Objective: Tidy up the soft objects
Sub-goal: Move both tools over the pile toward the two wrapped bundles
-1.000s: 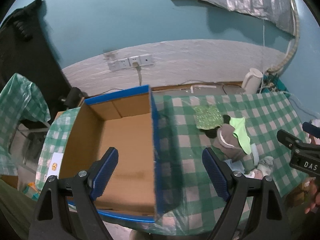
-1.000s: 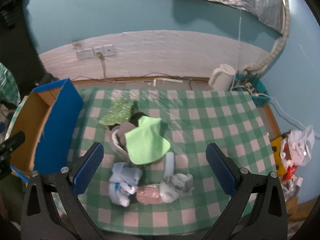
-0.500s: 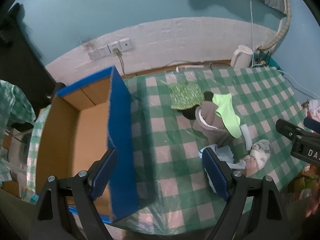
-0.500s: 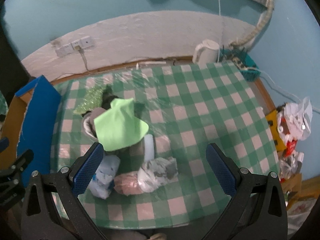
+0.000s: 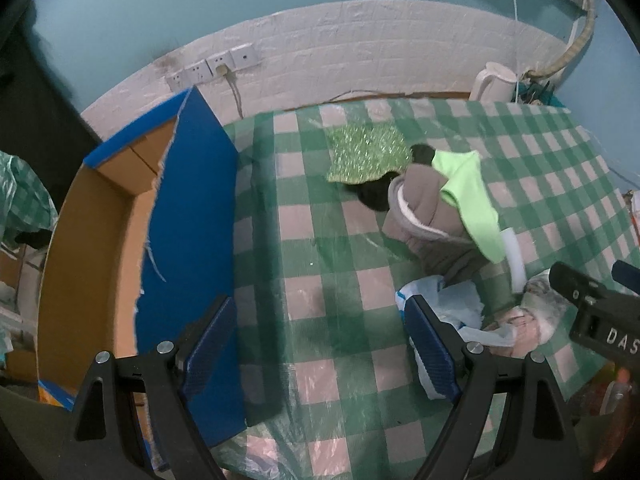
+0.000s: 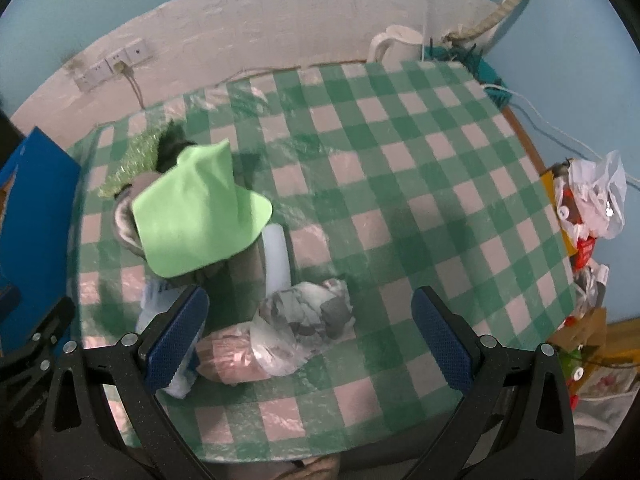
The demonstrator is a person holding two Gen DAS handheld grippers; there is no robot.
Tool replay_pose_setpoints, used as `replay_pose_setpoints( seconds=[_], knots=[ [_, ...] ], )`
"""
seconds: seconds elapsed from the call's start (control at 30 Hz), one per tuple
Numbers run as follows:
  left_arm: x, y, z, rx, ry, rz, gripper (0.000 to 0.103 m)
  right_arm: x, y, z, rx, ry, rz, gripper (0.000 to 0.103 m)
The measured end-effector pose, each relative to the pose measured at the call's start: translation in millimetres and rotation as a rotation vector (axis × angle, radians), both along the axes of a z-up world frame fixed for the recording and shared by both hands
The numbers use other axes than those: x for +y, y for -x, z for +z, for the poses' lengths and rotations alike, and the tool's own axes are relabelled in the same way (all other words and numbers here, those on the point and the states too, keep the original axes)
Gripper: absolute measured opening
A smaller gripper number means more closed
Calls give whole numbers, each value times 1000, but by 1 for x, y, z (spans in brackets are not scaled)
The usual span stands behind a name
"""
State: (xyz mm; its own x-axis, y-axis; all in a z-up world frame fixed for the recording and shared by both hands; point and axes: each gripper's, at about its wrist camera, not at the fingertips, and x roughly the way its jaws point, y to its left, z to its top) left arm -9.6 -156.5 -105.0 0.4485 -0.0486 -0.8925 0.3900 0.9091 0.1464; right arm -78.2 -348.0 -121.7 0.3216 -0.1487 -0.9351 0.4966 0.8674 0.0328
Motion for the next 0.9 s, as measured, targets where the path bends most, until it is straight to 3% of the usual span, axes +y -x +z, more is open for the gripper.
replay_pose_setpoints(
  seconds=[0.57,0.9],
  knots=[
    [-4,-2,-15,9,-27,4,88,19,-1,-46,159,13,58,101],
    [-20,4,-18,20,-18,-31,88,11,15,-56,186,5,53,101]
  ],
)
